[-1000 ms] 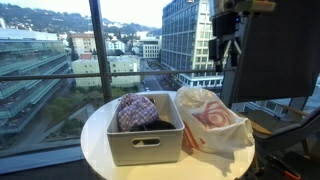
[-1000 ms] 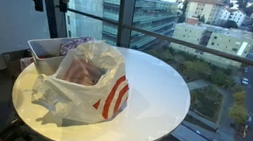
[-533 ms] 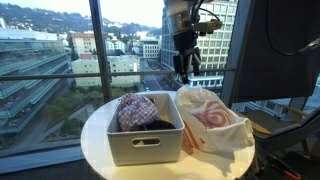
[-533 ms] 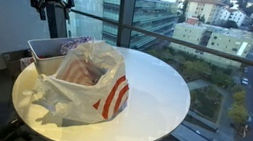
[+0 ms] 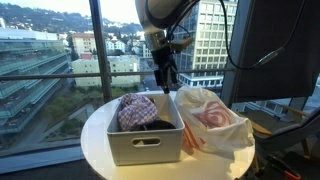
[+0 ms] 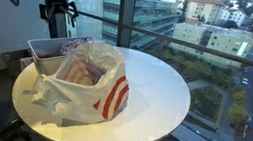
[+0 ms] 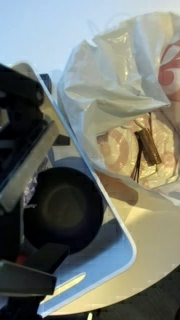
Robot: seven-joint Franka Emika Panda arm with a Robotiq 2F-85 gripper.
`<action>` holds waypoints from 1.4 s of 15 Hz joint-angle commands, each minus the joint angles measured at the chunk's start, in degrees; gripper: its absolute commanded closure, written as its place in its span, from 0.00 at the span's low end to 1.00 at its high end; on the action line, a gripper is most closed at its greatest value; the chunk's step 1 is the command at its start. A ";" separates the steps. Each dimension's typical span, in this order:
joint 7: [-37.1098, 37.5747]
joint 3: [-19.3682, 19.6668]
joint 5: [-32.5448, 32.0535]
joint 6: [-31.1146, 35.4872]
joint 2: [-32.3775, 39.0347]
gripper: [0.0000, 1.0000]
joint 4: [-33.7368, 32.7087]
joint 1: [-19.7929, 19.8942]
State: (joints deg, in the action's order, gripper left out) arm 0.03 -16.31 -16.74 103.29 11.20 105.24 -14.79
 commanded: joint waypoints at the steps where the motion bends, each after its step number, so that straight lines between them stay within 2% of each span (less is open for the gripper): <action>1: -0.40 0.88 0.15 -0.24 0.46 0.00 -0.89 -0.98; 5: -1.13 1.05 -0.44 -0.77 0.51 0.00 -2.40 -1.05; 10: -5.01 2.20 0.86 1.06 4.73 0.00 -9.00 -0.05; 15: -13.56 1.48 10.82 3.93 11.01 0.00 -13.91 1.37; 21: -13.33 1.23 18.97 8.82 16.81 0.00 -11.73 1.31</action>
State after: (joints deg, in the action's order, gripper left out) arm -12.33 -14.63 -1.20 110.04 25.21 93.86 -13.87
